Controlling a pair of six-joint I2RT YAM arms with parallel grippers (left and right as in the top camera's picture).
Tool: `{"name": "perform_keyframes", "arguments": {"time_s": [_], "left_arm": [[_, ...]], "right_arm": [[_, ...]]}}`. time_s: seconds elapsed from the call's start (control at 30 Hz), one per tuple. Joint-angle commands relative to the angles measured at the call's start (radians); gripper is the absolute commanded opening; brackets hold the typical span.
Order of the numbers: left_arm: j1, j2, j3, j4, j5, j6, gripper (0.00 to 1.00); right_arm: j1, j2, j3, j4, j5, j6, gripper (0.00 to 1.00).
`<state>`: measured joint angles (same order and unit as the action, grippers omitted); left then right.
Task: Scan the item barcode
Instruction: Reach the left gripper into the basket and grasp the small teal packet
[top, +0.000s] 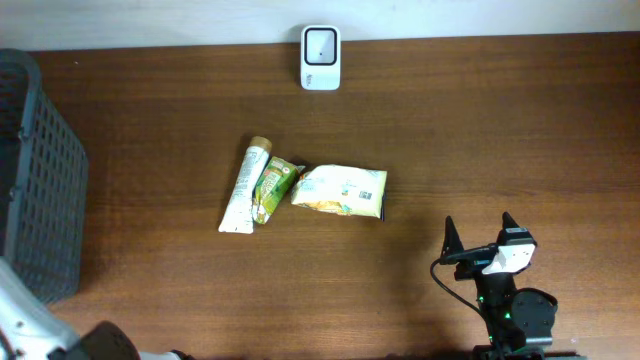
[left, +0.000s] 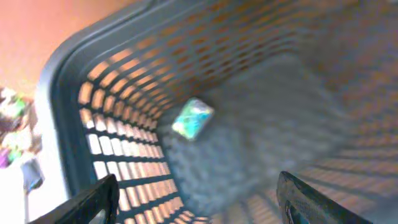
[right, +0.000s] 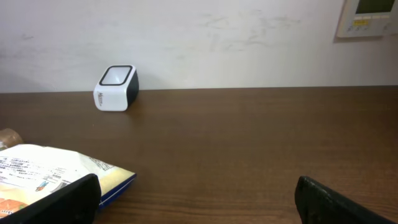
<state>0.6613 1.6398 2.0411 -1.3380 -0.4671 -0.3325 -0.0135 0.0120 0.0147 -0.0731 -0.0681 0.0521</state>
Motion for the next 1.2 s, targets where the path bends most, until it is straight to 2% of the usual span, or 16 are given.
{"name": "perform_keyframes", "arguments": {"time_s": [0.0,0.13,0.3,0.33,0.37,0.43,0.73,0.83,0.93,1.0,1.07,1.17], "left_arm": [[0.117,0.076,-0.065,0.015,0.027,0.012,0.78],[0.197,0.154,-0.195,0.123,0.026,0.034,0.71],[0.252,0.241,-0.367,0.356,0.027,0.211,0.7],[0.259,0.262,-0.4,0.403,0.037,0.279,0.7],[0.264,0.278,-0.43,0.448,0.071,0.351,0.7],[0.266,0.301,-0.456,0.497,0.14,0.411,0.7],[0.276,0.41,-0.462,0.582,0.155,0.482,0.69],[0.277,0.443,-0.49,0.583,0.154,0.504,0.64],[0.284,0.472,-0.49,0.583,0.154,0.503,0.56],[0.284,0.475,-0.49,0.574,0.158,0.502,0.22],[0.284,0.475,-0.49,0.552,0.158,0.502,0.0],[0.282,0.451,-0.476,0.517,0.158,0.467,0.0]], "right_arm": [[-0.006,-0.005,-0.009,0.002,0.01,0.002,0.99],[-0.006,-0.005,-0.009,0.002,0.01,0.002,0.99],[-0.006,-0.005,-0.009,0.002,0.01,0.002,0.99],[-0.006,-0.005,-0.009,0.002,0.01,0.002,0.99],[-0.006,-0.005,-0.009,0.002,0.01,0.002,0.99],[-0.006,-0.005,-0.009,0.002,0.01,0.002,0.99],[-0.006,-0.005,-0.009,0.002,0.01,0.002,0.99],[-0.006,-0.005,-0.009,0.002,0.01,0.002,0.99],[-0.006,-0.005,-0.009,0.002,0.01,0.002,0.99],[-0.006,-0.005,-0.009,0.002,0.01,0.002,0.99],[-0.006,-0.005,-0.009,0.002,0.01,0.002,0.99],[-0.006,-0.005,-0.009,0.002,0.01,0.002,0.99]]}}
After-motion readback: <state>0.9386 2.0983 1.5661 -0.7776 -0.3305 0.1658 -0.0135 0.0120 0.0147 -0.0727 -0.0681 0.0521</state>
